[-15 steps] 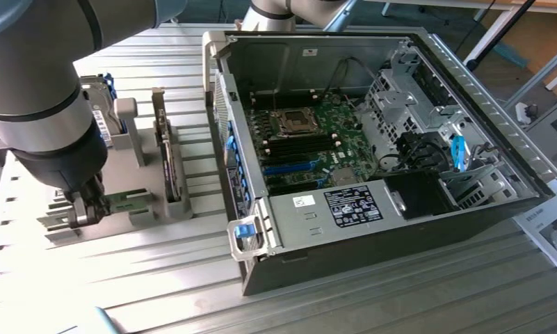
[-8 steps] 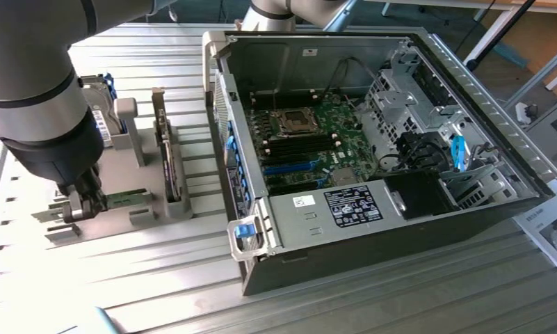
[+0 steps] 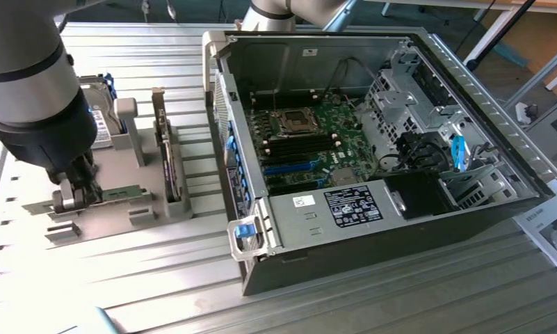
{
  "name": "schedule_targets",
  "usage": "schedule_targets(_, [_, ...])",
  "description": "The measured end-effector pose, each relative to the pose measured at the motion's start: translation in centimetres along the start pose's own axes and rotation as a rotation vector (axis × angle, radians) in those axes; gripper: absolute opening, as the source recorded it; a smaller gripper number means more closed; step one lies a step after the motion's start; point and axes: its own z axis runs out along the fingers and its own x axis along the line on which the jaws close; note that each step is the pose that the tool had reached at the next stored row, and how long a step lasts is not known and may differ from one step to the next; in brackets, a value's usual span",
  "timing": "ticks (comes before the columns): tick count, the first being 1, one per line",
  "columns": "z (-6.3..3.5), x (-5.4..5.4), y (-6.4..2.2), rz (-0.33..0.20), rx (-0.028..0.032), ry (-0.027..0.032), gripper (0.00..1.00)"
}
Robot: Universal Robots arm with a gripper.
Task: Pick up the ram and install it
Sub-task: 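Pick up the ram and move it above insertion slot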
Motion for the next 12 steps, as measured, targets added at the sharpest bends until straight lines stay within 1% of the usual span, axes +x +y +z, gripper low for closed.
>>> schedule_targets(4, [-1.47, 0.0, 0.04, 0.000, 0.0000, 0.0000, 0.14])
schedule_targets(8, [-3.66, 0.0, 0.09, 0.000, 0.0000, 0.0000, 0.14])
schedule_targets(9, [-3.99, 0.0, 0.10, 0.000, 0.0002, -0.0001, 0.14])
schedule_targets(11, [-5.19, 0.1, 0.13, 0.000, 0.0001, -0.0001, 0.14])
schedule_targets(12, [-6.02, 0.1, 0.15, 0.000, 0.0000, 0.0000, 0.14])
